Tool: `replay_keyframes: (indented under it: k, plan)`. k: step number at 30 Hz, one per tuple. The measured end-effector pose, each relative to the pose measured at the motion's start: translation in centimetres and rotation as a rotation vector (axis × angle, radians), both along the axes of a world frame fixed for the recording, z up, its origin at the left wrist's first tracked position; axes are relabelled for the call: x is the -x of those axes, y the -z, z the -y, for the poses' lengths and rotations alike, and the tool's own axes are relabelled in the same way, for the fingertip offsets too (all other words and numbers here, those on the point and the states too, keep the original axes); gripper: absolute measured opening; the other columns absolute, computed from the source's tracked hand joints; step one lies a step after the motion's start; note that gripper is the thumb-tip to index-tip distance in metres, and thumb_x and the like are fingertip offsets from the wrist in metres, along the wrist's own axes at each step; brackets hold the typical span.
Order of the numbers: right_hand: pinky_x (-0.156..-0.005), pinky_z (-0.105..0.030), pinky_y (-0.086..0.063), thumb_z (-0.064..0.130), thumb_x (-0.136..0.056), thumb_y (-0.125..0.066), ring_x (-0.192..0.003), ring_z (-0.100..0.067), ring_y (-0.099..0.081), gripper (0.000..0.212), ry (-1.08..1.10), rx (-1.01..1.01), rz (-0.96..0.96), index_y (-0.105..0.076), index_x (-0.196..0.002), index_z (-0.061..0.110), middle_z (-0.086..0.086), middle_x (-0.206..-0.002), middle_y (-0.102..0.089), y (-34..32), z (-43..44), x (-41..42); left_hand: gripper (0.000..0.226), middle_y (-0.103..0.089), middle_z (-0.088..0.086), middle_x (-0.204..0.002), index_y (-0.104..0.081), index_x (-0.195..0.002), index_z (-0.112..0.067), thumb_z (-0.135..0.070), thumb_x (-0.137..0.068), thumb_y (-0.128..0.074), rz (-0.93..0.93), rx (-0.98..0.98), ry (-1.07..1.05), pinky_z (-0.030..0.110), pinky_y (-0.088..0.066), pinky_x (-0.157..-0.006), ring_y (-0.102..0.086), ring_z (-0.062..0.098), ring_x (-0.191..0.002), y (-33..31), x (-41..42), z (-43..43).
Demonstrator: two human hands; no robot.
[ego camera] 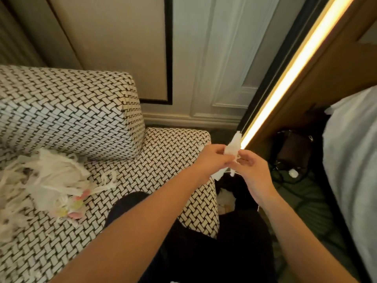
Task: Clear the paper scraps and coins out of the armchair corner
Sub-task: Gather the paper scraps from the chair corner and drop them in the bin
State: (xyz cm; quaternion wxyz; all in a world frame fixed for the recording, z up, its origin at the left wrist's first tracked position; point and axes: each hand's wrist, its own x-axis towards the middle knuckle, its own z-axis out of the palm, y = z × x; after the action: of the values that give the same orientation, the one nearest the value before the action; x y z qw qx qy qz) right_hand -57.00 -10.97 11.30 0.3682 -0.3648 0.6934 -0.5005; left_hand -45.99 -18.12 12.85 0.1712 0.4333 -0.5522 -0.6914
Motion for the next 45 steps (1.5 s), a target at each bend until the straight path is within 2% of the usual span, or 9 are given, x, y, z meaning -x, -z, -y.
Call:
replay_keyframes:
  k: [3, 7, 12, 15, 18, 22, 26, 33, 45]
  plan:
    - [-0.081, -0.035, -0.051, 0.019, -0.078, -0.074, -0.092, -0.020, -0.064, 0.014, 0.188, -0.107, 0.052, -0.070, -0.090, 0.026, -0.001, -0.091, -0.071, 2.3, -1.3, 3.0, 0.042, -0.061, 0.004, -0.113, -0.055, -0.128, -0.015, -0.007, -0.087, -0.062, 0.066, 0.006, 0.087, 0.033, -0.050, -0.095, -0.060, 0.019, -0.105, 1.2, 3.4, -1.2]
    - [-0.086, -0.036, -0.048, 0.008, -0.085, -0.066, -0.095, -0.021, -0.059, 0.019, 0.397, -0.218, 0.355, -0.063, -0.104, 0.012, -0.008, -0.100, -0.065, 5.5, -2.4, 6.0, 0.047, -0.050, 0.002, -0.113, -0.048, -0.134, -0.022, -0.018, -0.089, -0.061, 0.155, 0.008, 0.182, 0.031, -0.051, -0.088, -0.060, 0.020, -0.098, 2.8, 6.3, -2.3]
    - [-0.089, -0.032, -0.049, 0.008, -0.090, -0.060, -0.104, -0.021, -0.056, 0.021, 0.520, -0.415, 0.436, -0.057, -0.111, 0.006, -0.010, -0.110, -0.060, 9.4, -3.4, 8.7, 0.042, -0.051, 0.002, -0.113, -0.049, -0.132, -0.018, -0.016, -0.091, -0.057, 0.269, -0.050, 0.167, 0.032, -0.050, -0.088, -0.058, 0.019, -0.100, 4.8, 7.3, -2.8]
    - [-0.095, -0.037, -0.047, 0.015, -0.090, -0.061, -0.111, -0.025, -0.053, 0.033, 0.475, -0.519, 0.395, -0.056, -0.122, 0.007, -0.011, -0.122, -0.058, 11.3, -3.4, 10.0, 0.035, -0.054, 0.005, -0.122, -0.054, -0.126, -0.018, -0.015, -0.091, -0.057, 0.329, -0.037, 0.107, 0.036, -0.048, -0.096, -0.057, 0.022, -0.109, 5.9, 7.0, -2.5]
    - [-0.101, -0.039, -0.042, 0.025, -0.092, -0.057, -0.116, -0.025, -0.050, 0.041, 0.346, -0.601, 0.367, -0.052, -0.130, 0.011, -0.008, -0.129, -0.054, 11.9, -2.8, 10.6, 0.028, -0.057, 0.003, -0.118, -0.058, -0.118, -0.019, -0.014, -0.091, -0.055, 0.353, -0.050, 0.055, 0.038, -0.047, -0.098, -0.058, 0.022, -0.109, 6.6, 6.4, -2.1]
    - [-0.100, -0.035, -0.037, 0.025, -0.096, -0.051, -0.119, -0.021, -0.046, 0.040, 0.235, -0.628, 0.398, -0.048, -0.132, 0.010, -0.007, -0.127, -0.053, 10.9, -2.3, 10.7, 0.025, -0.061, 0.003, -0.112, -0.060, -0.114, -0.019, -0.013, -0.091, -0.053, 0.361, -0.055, 0.028, 0.033, -0.051, -0.091, -0.060, 0.019, -0.102, 7.0, 5.6, -1.9]
    - [-0.108, -0.038, -0.033, 0.024, -0.098, -0.046, -0.132, -0.024, -0.039, 0.043, 0.187, -0.598, 0.417, -0.039, -0.138, 0.010, -0.007, -0.142, -0.045, 9.7, -2.2, 10.3, 0.021, -0.060, 0.000, -0.101, -0.061, -0.112, -0.018, -0.014, -0.093, -0.052, 0.336, -0.076, 0.007, 0.028, -0.050, -0.081, -0.060, 0.014, -0.092, 6.7, 4.9, -1.9]
    - [-0.097, -0.034, -0.043, 0.025, -0.097, -0.048, -0.112, -0.021, -0.056, 0.036, 0.126, -0.512, 0.310, -0.048, -0.130, 0.010, -0.007, -0.126, -0.059, 6.1, 0.1, 7.0, 0.025, -0.058, -0.001, -0.114, -0.060, -0.117, -0.018, -0.015, -0.094, -0.052, 0.242, -0.091, -0.075, 0.021, -0.048, -0.073, -0.061, 0.013, -0.096, 4.5, 1.4, -1.4]
    - [-0.093, -0.032, -0.050, 0.022, -0.091, -0.059, -0.096, -0.015, -0.067, 0.024, -0.176, -0.264, 0.257, -0.062, -0.114, 0.015, -0.001, -0.103, -0.070, -1.4, 5.2, -9.2, 0.018, -0.068, -0.001, -0.104, -0.065, -0.106, -0.021, -0.015, -0.093, -0.055, -0.005, -0.077, -0.429, 0.030, -0.051, -0.084, -0.064, 0.013, -0.088, 0.5, -12.8, -0.4]
